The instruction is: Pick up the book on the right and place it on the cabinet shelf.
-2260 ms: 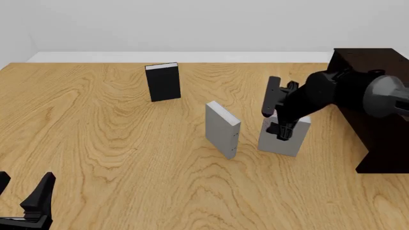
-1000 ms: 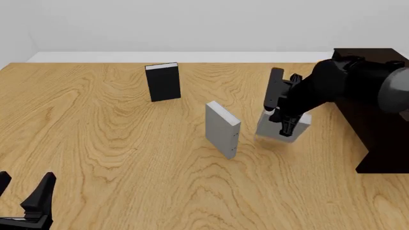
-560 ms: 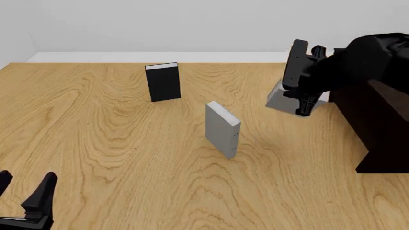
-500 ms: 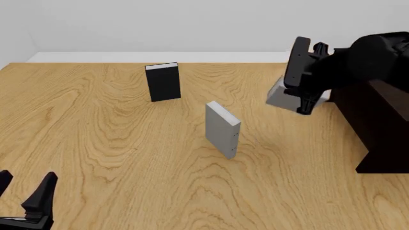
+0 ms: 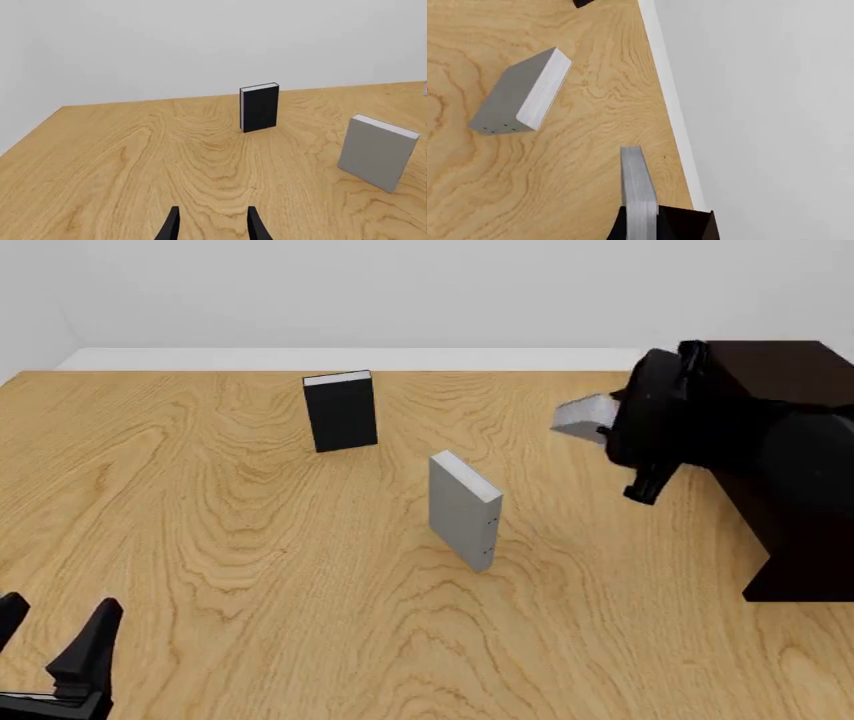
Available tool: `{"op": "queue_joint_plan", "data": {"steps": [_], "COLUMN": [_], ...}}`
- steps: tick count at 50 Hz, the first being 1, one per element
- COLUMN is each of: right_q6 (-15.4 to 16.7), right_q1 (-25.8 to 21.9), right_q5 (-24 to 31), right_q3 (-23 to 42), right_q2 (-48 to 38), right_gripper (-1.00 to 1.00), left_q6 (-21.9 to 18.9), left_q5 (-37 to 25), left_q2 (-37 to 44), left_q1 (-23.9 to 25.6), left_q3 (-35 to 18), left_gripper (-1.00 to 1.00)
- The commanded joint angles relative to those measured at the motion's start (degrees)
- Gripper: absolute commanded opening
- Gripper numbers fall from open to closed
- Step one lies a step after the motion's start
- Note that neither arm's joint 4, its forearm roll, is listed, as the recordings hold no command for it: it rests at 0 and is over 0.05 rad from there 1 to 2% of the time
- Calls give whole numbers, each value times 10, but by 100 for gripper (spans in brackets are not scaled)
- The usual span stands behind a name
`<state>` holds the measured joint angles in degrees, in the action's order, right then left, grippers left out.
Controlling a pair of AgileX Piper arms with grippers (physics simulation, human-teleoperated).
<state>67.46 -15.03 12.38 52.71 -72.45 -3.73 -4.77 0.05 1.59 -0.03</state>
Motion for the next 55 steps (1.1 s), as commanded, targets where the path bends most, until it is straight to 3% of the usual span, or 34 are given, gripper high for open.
{"op": "queue_joint_plan", "data": {"steps": [1, 8, 10, 17, 23, 25, 31, 38, 46, 55], "right_q6": [22, 63, 52, 117, 121, 140, 137, 176, 189, 180], "right_q1": [11, 27, 33, 39, 31, 18, 13, 8, 18, 41], "right_q5": [-157, -277, -287, -425, -506, -556, -602, -717, -740, -753], "right_q3": [-95, -172, -177, -257, -288, -306, -321, -348, -348, -345], "right_q2": [48, 55, 52, 33, 23, 11, -3, -52, -74, -92], "right_gripper": [-100, -100, -100, -100, -100, -100, -100, -100, -100, -100], "left_q6": [0, 0, 3, -1, -2, -4, -5, -7, -6, -6], "left_q5": [1, 2, 4, 9, 9, 9, 10, 12, 10, 12], "left_q2": [0, 0, 0, 0, 0, 0, 0, 0, 0, 0], "left_q1": [2, 5, 4, -1, 1, 0, 3, 5, 7, 6], "left_q3": [0, 0, 0, 0, 0, 0, 0, 0, 0, 0], "left_gripper": [100, 100, 100, 100, 100, 100, 100, 100, 100, 100]}}
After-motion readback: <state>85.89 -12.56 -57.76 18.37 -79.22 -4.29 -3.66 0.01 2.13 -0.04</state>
